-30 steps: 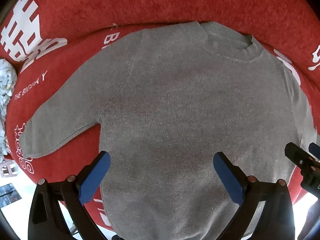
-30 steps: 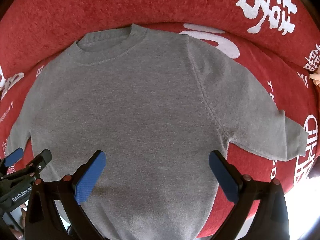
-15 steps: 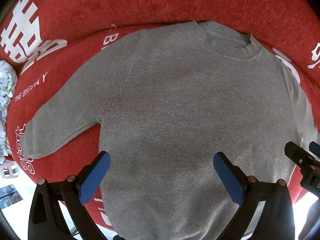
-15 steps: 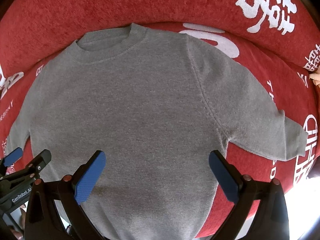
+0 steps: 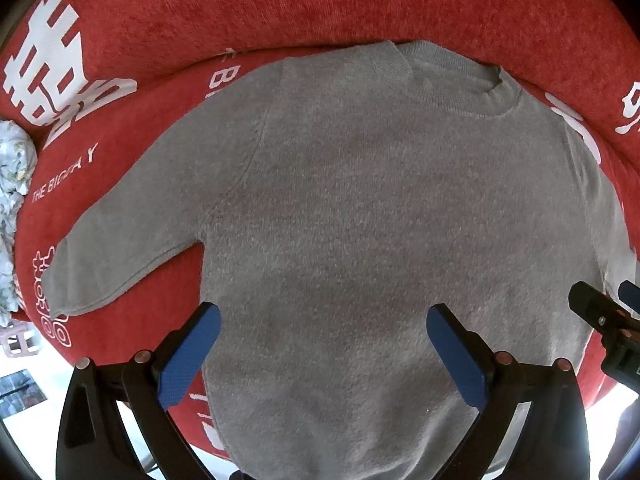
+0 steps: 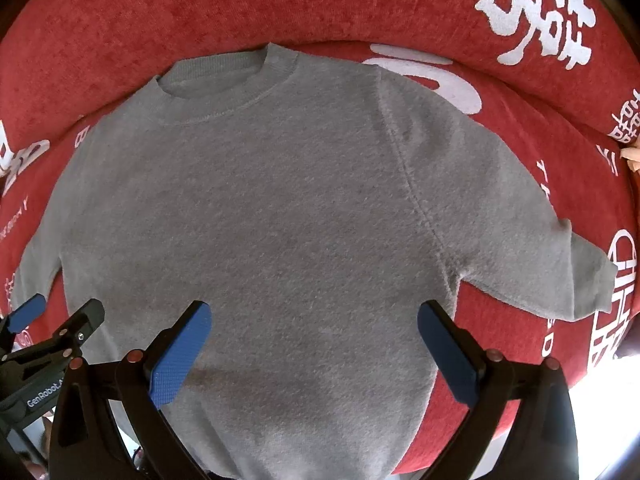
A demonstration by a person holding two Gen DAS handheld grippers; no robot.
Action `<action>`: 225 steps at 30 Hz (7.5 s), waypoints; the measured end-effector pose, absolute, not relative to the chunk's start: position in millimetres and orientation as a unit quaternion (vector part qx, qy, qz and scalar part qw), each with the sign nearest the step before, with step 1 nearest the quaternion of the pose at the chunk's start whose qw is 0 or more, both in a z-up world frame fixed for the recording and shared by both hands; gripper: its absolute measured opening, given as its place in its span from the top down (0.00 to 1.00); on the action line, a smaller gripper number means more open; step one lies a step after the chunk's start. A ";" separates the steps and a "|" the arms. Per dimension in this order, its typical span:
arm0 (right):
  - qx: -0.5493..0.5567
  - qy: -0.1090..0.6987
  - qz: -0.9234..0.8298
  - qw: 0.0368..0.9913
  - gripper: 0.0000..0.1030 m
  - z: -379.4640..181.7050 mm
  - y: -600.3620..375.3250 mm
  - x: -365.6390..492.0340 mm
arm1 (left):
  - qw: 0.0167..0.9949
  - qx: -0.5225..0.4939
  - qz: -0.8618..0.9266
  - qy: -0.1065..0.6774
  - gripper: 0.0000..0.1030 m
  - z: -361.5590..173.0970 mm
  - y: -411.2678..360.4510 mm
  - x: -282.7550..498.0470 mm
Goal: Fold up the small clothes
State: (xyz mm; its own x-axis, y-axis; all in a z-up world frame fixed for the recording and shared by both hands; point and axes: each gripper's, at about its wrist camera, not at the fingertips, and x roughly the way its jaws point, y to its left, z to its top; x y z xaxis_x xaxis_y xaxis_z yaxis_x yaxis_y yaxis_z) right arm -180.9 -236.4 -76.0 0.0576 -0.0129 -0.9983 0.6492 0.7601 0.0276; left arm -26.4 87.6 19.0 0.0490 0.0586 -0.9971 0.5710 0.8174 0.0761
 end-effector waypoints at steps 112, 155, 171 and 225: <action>0.249 0.671 -0.118 0.688 0.00 -90.8 -102.0 -140.8 | 0.740 -0.279 -0.006 0.612 0.91 -74.0 350.0 124.5; -0.058 0.583 -0.080 0.806 0.01 -75.2 -104.6 -59.5 | 0.776 0.190 -0.203 0.567 0.02 -11.6 114.9 41.3; 0.450 0.476 -0.274 0.704 0.86 -110.2 -271.7 -179.8 | 0.749 0.193 -0.206 0.599 0.02 -40.7 107.4 53.0; 0.723 0.360 -0.059 0.587 0.94 -140.8 -109.6 -118.8 | 0.647 0.103 -0.346 0.672 0.92 -73.3 49.1 173.1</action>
State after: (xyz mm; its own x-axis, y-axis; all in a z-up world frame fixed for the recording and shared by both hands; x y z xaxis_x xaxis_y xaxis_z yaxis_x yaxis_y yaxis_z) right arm -118.8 -109.6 -140.8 0.7341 0.4507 -0.5079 0.5895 -0.0517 0.8061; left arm 173.1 49.1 -73.3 -0.1427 -0.3095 -0.9401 0.5865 0.7387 -0.3322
